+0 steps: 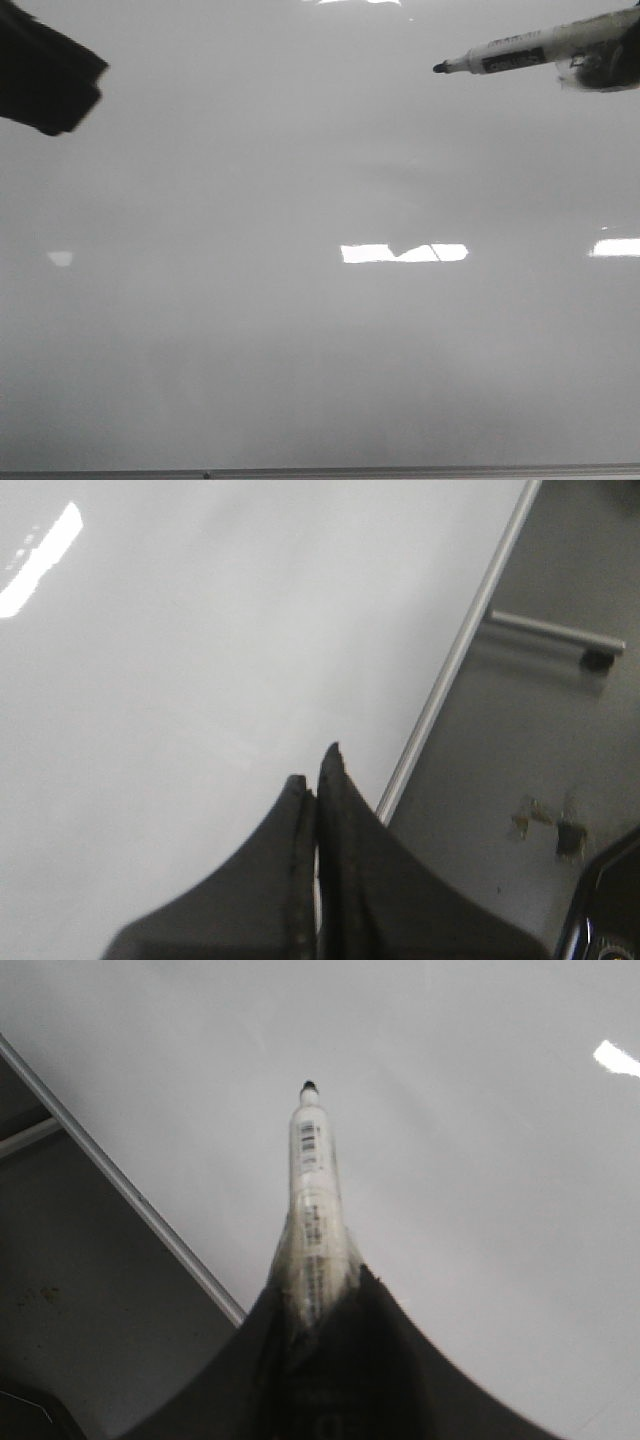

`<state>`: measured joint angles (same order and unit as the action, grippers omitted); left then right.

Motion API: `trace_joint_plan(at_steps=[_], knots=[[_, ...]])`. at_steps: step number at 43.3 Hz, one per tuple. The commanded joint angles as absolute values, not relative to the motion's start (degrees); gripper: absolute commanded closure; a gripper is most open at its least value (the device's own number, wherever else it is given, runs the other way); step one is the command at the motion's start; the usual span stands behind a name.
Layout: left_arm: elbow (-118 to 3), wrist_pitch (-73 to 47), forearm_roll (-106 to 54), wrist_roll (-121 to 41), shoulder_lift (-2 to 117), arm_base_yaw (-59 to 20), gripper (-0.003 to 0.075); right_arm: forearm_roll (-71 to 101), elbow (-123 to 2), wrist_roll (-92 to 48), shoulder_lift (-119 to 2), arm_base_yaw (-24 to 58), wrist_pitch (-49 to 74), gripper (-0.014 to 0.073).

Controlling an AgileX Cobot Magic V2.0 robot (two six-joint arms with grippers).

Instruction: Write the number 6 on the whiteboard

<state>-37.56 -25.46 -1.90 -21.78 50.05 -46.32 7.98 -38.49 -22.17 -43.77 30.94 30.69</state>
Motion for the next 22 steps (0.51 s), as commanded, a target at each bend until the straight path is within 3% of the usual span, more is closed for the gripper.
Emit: trace_joint_plan(at_steps=[1, 12, 22], knots=[[-34.11, -17.39, -5.32, -21.09, 42.56, -45.92, 0.0741, 9.48, -39.84, -21.89, -43.76, 30.45, 25.13, 0.0662], [-25.17, -16.13, -9.12, -21.09, 28.29, -45.92, 0.0741, 15.58, -43.01, -21.83, -55.49, 30.45, 14.04, 0.0662], [-24.65, -16.13, -9.12, -21.09, 27.04, -45.92, 0.0741, 16.64, -52.22, -21.83, -70.17, 30.45, 6.66, 0.0662]])
